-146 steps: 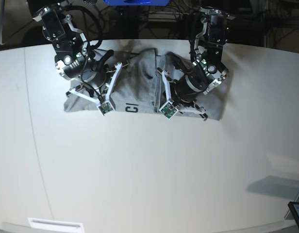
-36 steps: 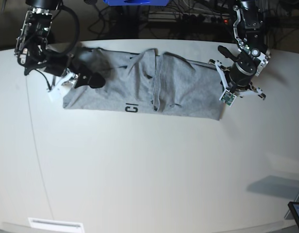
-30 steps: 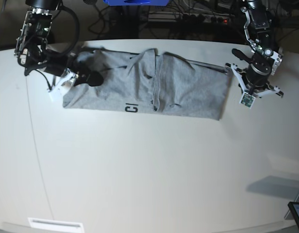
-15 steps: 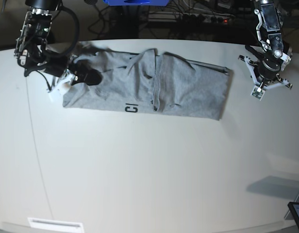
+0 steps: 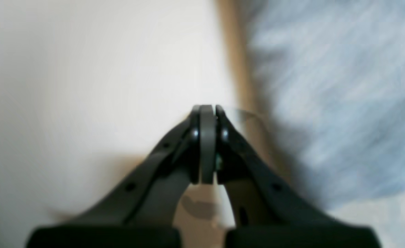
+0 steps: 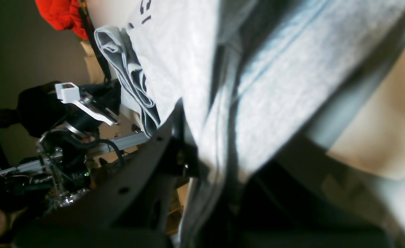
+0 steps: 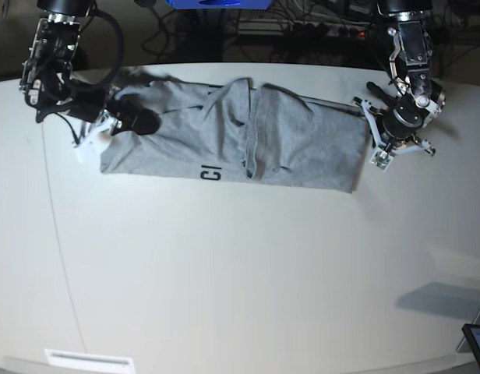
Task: Fold the T-shirt properly
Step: 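Lower the left gripper onto the strip's other end and grasp it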
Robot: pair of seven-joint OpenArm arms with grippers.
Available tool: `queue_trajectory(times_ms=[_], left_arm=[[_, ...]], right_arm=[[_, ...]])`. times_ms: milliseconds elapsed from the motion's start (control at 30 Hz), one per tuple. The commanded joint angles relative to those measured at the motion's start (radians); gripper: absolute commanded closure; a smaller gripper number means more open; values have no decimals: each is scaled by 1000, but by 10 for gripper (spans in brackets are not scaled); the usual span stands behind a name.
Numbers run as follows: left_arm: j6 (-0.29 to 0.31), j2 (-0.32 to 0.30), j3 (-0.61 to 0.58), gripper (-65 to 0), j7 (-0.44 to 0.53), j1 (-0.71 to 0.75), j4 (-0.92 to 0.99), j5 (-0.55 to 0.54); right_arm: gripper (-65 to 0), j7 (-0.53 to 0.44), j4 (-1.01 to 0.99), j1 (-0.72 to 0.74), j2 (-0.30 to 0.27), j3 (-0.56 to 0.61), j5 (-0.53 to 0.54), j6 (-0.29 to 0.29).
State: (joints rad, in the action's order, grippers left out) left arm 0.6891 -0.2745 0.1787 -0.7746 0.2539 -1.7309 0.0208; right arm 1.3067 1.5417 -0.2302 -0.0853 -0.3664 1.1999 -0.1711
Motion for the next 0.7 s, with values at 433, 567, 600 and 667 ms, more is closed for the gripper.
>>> queue_trajectory(times_ms=[433, 567, 600, 667], left_arm=[[9, 76, -175, 0, -50, 28, -16, -6], [9, 93, -206, 0, -70, 20, -36, -6], [9, 99, -206, 0, -70, 18, -40, -6], [9, 103, -206, 0, -70, 18, -44, 3]], right_arm=[[-1, 0, 12, 18, -64, -62, -10, 8], [-1, 6, 116, 18, -63, -58, -10, 9], [-1, 7, 151, 18, -61, -58, -10, 9], [-1, 9, 216, 16, -60, -58, -9, 26]])
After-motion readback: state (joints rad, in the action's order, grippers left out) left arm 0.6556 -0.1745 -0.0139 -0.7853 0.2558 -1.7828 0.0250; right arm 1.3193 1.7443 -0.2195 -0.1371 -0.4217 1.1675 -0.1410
